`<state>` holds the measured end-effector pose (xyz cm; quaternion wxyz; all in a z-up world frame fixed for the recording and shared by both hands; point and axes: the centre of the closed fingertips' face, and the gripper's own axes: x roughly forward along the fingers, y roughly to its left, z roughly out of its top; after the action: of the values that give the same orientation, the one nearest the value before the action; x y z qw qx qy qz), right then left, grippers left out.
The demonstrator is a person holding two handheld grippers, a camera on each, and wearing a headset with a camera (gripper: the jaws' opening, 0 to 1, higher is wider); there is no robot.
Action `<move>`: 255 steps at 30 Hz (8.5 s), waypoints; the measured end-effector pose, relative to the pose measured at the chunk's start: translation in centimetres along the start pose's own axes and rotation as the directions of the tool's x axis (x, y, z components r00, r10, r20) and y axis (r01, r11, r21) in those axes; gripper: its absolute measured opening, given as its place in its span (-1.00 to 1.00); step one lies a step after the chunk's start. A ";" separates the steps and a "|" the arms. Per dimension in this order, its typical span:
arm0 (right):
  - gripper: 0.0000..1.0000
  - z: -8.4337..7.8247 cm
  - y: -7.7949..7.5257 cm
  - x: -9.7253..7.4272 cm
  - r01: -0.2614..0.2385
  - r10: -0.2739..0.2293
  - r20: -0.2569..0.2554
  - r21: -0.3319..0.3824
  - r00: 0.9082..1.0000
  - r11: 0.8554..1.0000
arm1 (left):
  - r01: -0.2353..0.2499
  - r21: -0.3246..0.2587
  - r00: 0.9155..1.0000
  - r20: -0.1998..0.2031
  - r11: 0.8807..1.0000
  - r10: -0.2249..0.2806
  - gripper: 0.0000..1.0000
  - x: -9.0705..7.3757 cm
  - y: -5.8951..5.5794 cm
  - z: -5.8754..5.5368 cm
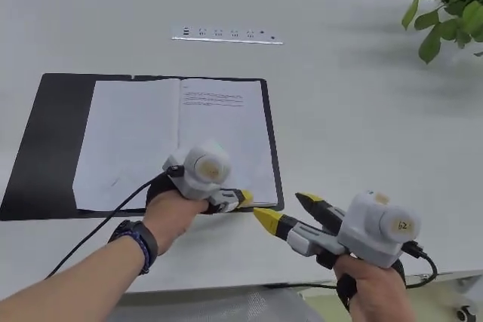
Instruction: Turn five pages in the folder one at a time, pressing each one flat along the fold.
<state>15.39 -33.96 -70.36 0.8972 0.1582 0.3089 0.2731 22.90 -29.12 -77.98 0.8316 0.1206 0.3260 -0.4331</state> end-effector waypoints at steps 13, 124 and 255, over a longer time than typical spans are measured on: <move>0.22 1.5 -1.3 2.6 -0.017 0.017 0.011 -0.008 1.000 1.000 | 0.003 -0.097 0.999 0.038 0.995 0.001 -0.08 -0.7 0.8 -0.1; -1.00 7.1 16.3 12.4 -0.349 0.350 0.097 -0.031 0.932 0.937 | -0.396 -0.380 0.871 0.132 0.836 0.473 0.49 -31.3 16.2 -11.7; -0.57 2.6 8.5 21.2 -0.182 0.185 -0.021 0.081 0.983 0.980 | -0.170 -0.433 0.981 0.006 0.885 0.192 -1.00 -18.4 14.7 -15.5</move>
<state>27.69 -14.98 -74.46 0.8567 0.2173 0.3163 0.3446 20.29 -1.07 -79.07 0.8822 -0.0466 0.3803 -0.2737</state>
